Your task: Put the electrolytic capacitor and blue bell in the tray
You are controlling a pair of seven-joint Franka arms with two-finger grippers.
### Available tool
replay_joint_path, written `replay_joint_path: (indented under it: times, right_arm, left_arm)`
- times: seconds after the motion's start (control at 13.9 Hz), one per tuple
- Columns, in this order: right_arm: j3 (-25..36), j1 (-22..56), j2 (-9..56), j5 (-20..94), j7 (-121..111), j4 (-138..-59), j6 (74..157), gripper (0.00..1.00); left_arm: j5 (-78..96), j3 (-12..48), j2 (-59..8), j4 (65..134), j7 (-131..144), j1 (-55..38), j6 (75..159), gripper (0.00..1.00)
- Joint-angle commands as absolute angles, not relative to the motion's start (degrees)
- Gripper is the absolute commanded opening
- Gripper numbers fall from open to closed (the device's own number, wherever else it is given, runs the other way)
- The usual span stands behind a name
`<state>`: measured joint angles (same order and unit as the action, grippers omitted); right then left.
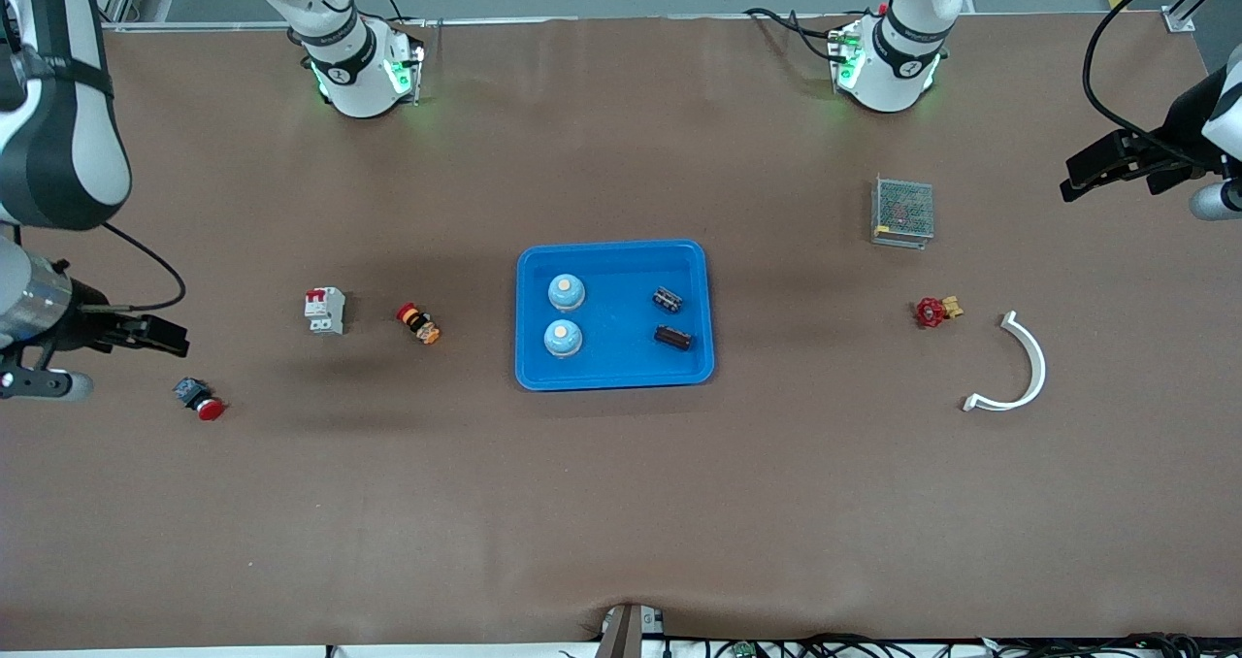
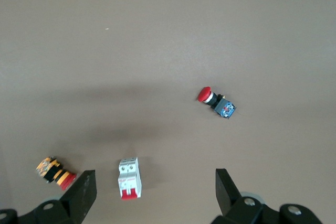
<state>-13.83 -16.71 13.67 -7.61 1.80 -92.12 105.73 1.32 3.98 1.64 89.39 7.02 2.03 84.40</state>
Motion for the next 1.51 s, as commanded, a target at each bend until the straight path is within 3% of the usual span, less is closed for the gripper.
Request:
replay_joint_path:
  times: [0.0, 0.29, 0.86, 1.44]
  right_arm:
    - [-12.32, -15.22, 8.89, -6.86, 1.23, -93.08, 102.05, 1.00]
    - [-2.12, -5.20, 5.54, -6.86, 0.88, -93.08, 100.11, 1.00]
    - [-6.15, -2.29, 3.08, -4.13, 0.79, -90.53, 96.50, 1.00]
    - [-5.54, -6.23, 3.78, -3.52, 0.27, -88.42, 96.51, 1.00]
  left_arm:
    - [2.29, 4.92, 3.34, 90.79, 7.65, 3.08, 85.34, 1.00]
    - [1.33, 6.40, 3.34, 90.70, 7.73, 2.81, 85.34, 1.00]
    - [0.00, 7.38, 3.43, 90.79, 7.73, 2.90, 85.43, 1.00]
    - [0.00, 7.38, 5.62, 92.46, 9.05, 3.08, 85.34, 1.00]
